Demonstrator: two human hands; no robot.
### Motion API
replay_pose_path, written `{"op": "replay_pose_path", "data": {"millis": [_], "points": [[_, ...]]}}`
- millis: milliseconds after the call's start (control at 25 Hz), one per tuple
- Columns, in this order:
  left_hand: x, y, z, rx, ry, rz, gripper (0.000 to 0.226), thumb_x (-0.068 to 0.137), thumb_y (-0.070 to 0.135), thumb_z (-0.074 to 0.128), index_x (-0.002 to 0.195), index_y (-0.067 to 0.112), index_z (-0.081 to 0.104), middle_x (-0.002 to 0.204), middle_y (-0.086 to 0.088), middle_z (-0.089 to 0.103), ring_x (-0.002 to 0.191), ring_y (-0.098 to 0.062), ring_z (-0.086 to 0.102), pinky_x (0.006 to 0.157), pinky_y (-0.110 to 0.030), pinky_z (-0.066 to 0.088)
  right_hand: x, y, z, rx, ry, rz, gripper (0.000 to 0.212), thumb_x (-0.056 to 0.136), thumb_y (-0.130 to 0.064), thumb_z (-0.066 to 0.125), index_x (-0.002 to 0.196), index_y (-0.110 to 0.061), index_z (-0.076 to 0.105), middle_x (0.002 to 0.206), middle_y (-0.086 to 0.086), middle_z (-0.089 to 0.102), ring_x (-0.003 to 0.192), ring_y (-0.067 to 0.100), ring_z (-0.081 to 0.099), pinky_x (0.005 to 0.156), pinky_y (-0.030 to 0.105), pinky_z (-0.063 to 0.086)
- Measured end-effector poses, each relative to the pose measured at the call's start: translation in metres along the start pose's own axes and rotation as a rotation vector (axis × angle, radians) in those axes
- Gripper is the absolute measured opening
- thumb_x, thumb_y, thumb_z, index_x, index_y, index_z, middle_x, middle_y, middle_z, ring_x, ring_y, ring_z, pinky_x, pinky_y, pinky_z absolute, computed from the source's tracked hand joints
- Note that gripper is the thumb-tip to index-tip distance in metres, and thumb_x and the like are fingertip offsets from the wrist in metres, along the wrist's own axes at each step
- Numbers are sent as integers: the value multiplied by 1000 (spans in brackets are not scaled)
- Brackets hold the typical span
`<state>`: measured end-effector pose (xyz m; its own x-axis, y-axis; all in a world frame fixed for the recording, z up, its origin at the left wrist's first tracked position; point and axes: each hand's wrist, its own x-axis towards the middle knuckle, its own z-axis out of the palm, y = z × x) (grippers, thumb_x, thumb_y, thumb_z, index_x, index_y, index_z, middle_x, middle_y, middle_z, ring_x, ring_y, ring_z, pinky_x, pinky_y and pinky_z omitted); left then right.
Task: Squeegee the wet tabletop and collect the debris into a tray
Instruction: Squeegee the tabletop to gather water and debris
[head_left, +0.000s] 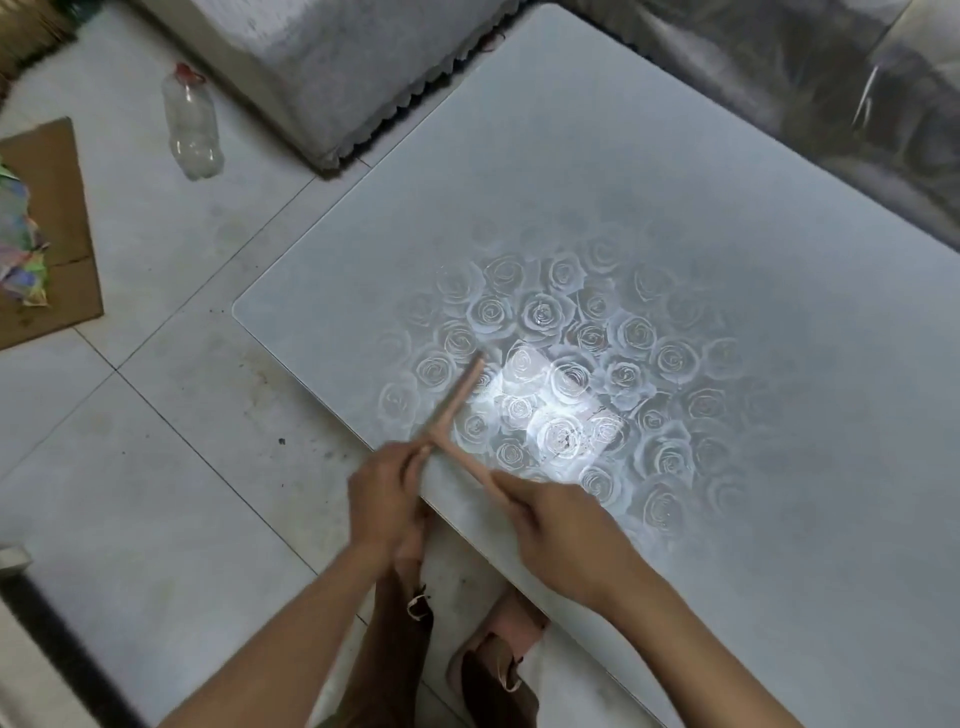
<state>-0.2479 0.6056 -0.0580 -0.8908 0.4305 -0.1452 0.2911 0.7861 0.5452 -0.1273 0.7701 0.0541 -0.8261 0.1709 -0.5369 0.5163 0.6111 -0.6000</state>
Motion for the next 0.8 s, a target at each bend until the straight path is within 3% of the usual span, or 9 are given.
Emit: {"op": "replay_pose_path", "data": {"millis": [120,200,280,400,560,680,800], "points": [[-48,40,35,-68,-151,57,8,89,18,65,88,13,72,76,-2,66,70,-21,63,64,-20,34,-69,45,-13,36,-25,126,42,98,-37,39,138,-48,38,121,-10,64,114,15,57,91,31,47],[-65,58,48,-157,-268,45,13,90,19,63,97,14,73,80,-1,66,76,-19,63,66,-20,37,-96,59,-18,1,-30,172,43,98,-40,37,139,-53,32,111,-13,62,110,15,57,88,27,46],[-63,65,43,-197,-329,54,16,91,20,62,101,14,72,85,-3,68,81,-20,64,70,-25,44,-105,59,-21,-74,-15,116,43,99,-42,33,141,-51,31,91,-10,54,97,17,59,78,26,45],[-36,51,19,-137,-224,54,13,91,18,62,98,12,72,88,-4,70,82,-22,65,74,-33,51,-76,41,-20,-91,60,-46,43,99,-35,32,141,-42,33,83,-2,50,87,25,57,70,32,42],[-9,32,4,1,-123,-14,16,90,18,63,101,11,72,93,-7,72,84,-27,67,73,-34,50,-21,26,-15,-72,15,-59,42,97,-22,37,138,-29,44,100,14,63,95,33,58,74,36,45],[-28,64,35,-24,-169,21,15,92,23,61,99,15,73,91,-5,71,84,-25,65,72,-32,46,-52,70,-25,-33,36,-1,42,97,-27,39,137,-37,44,115,3,67,105,27,60,82,34,48],[-65,116,79,-83,-309,101,19,94,26,58,103,17,72,89,-6,69,83,-24,64,71,-31,42,-117,119,-42,-4,31,174,39,98,-37,38,136,-47,41,126,-14,61,116,15,56,92,32,47]]}}
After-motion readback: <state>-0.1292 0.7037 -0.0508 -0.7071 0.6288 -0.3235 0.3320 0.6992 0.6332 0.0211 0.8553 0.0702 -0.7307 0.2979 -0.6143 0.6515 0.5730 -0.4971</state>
